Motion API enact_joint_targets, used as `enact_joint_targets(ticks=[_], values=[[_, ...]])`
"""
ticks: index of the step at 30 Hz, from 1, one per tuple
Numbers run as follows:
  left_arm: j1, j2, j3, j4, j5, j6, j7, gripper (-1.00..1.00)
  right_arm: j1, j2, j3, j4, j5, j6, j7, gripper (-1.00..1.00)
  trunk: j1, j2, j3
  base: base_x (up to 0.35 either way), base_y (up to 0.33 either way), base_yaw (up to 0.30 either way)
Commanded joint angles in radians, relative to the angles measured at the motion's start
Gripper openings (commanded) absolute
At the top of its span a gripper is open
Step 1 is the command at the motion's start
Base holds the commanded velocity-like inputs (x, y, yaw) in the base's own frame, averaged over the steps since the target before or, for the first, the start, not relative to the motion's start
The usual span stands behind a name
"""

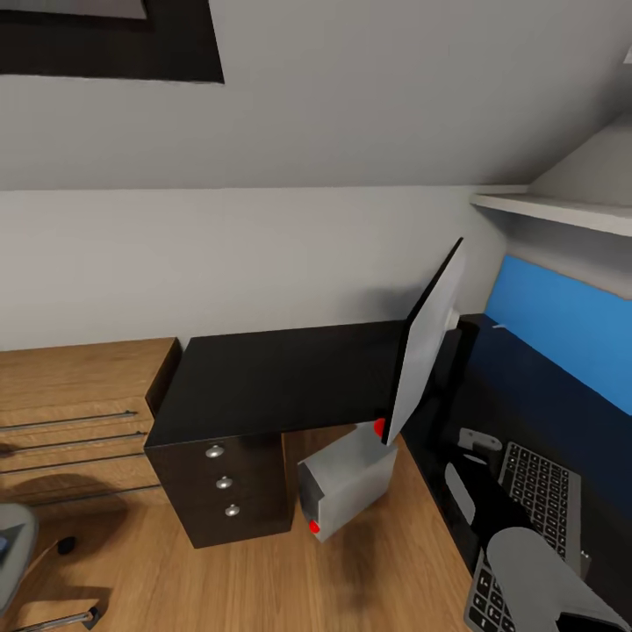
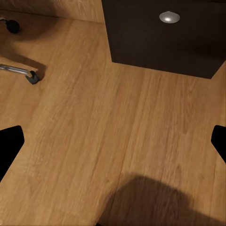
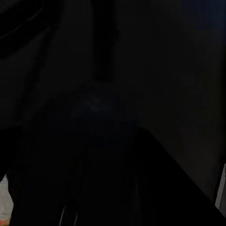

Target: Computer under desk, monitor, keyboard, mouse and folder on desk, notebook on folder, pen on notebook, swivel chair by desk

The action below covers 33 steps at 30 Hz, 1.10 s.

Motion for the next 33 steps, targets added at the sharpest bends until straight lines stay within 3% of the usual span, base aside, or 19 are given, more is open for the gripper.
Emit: enact_joint_targets(ticks=[1,5,9,12,15,22,27,33], values=[[-0.001,0.001,-0.008,0.0,0.008,-0.004,0.007,1.0,0.0,0.004,0.002,-0.023,-0.018,0.007,-0.007,-1.0,-0.004,0.007,0.002,0.0,0.0,0.0],[-0.001,0.001,-0.008,0.0,0.008,-0.004,0.007,1.0,0.019,0.027,0.002,-0.161,-0.027,0.06,-0.007,-1.0,-0.015,0.028,0.011,0.0,0.0,0.0],[-0.001,0.002,-0.008,0.0,0.008,-0.004,0.007,1.0,0.104,0.065,0.002,-0.338,-0.028,0.128,-0.008,-1.0,-0.015,0.028,0.011,0.0,0.0,0.0],[-0.001,0.002,-0.007,0.0,0.008,-0.004,0.007,1.0,0.183,0.108,0.002,-0.507,-0.027,0.182,-0.02,-1.0,-0.015,0.028,0.011,0.0,0.0,0.0],[-0.001,0.002,-0.007,0.0,0.007,-0.004,0.007,1.0,0.229,0.129,0.002,-0.607,-0.028,0.224,-0.036,-1.0,-0.015,0.028,0.011,0.0,0.0,0.0],[-0.001,0.002,-0.007,0.0,0.007,-0.004,0.008,1.0,0.268,0.138,0.002,-0.679,-0.029,0.241,-0.043,-1.0,-0.015,0.028,0.011,0.0,0.0,0.0],[-0.001,0.002,-0.007,0.001,0.008,-0.004,0.009,1.0,0.319,0.158,0.003,-0.759,-0.036,0.242,-0.043,-1.0,-0.015,0.028,0.011,-0.004,0.0,0.0],[-0.001,0.002,-0.007,0.002,0.008,-0.004,0.008,1.0,0.36,0.17,0.009,-0.8,-0.046,0.242,-0.042,-1.0,-0.015,0.028,0.011,-0.243,0.0,0.0]])
